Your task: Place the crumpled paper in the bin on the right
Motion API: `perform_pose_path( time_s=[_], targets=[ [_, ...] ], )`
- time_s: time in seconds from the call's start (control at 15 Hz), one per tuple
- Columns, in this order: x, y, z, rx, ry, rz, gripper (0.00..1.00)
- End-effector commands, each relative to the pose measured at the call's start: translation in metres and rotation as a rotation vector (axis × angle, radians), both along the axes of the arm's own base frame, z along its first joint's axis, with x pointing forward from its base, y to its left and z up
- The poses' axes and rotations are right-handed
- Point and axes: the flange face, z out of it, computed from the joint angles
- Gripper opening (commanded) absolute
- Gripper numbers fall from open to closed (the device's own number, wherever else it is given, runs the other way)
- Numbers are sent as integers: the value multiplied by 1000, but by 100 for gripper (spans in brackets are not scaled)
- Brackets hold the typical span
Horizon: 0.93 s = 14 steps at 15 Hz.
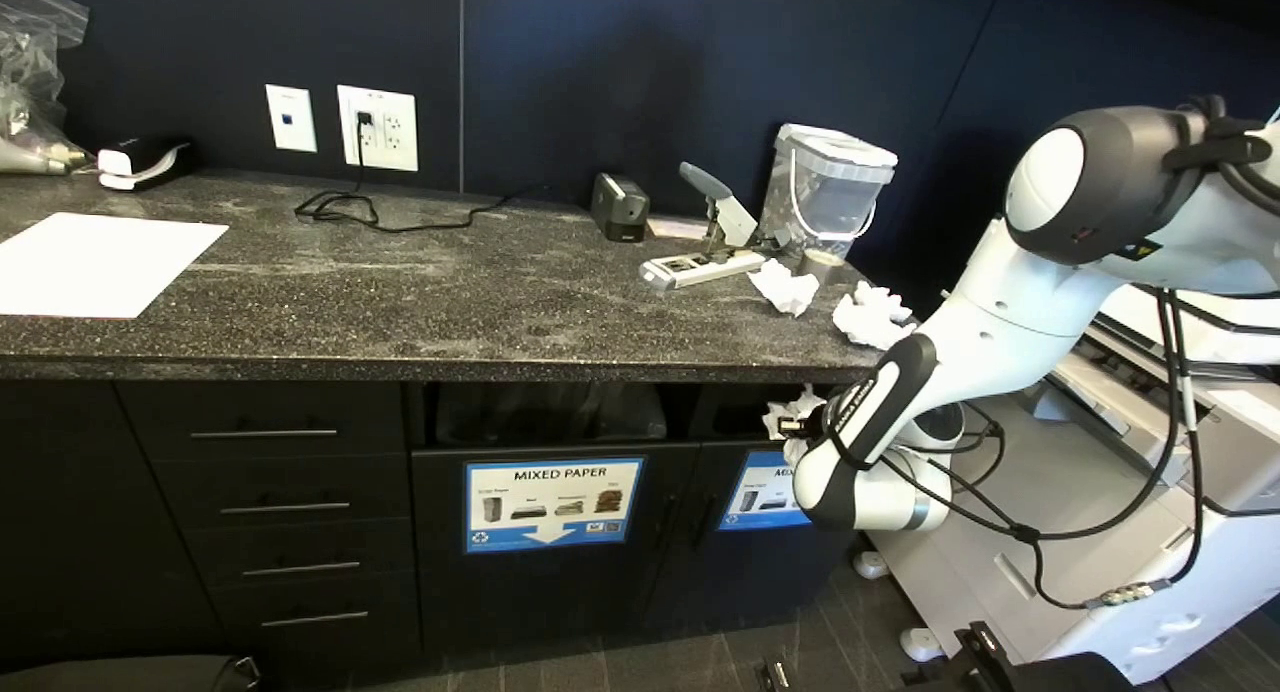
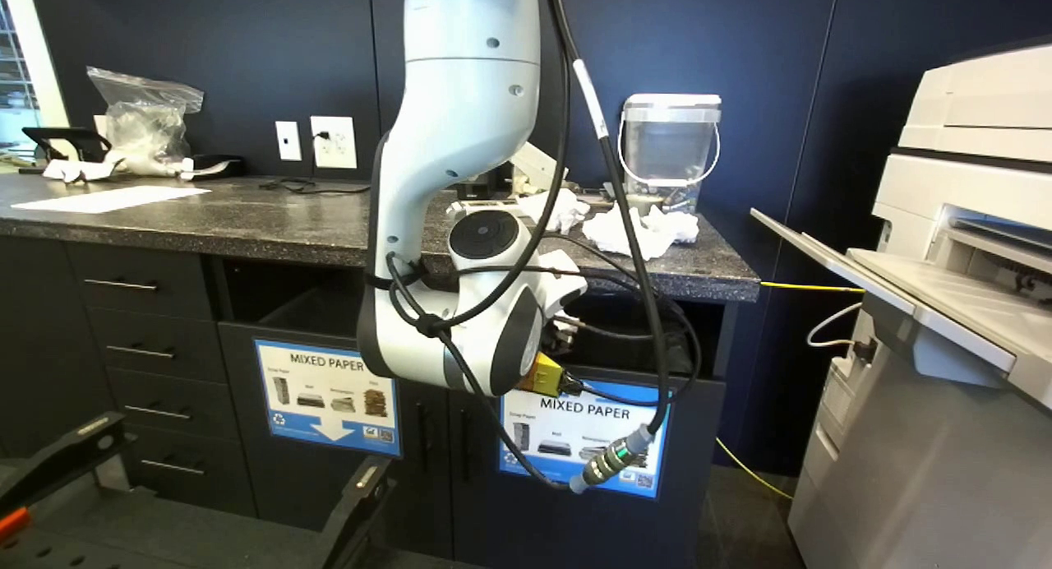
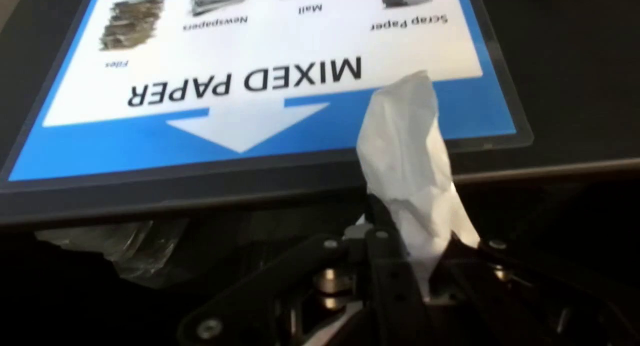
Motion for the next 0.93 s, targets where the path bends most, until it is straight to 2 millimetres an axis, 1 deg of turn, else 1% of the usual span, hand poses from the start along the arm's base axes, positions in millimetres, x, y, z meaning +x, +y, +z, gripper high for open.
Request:
perform_pose_path(
  time_s=[0.0,0.13,0.2,0.33,0.6,0.87],
  targets=[
    [16,-7,15,-2,-151,0,3],
    [24,-8,16,9,-195,-5,3],
    [28,-7,14,19,-204,-5,3],
    [33,-4,5,44,-207,-3,3],
    [37,5,-17,94,-207,1,3],
    [42,3,-23,101,-219,5,3]
  ],
)
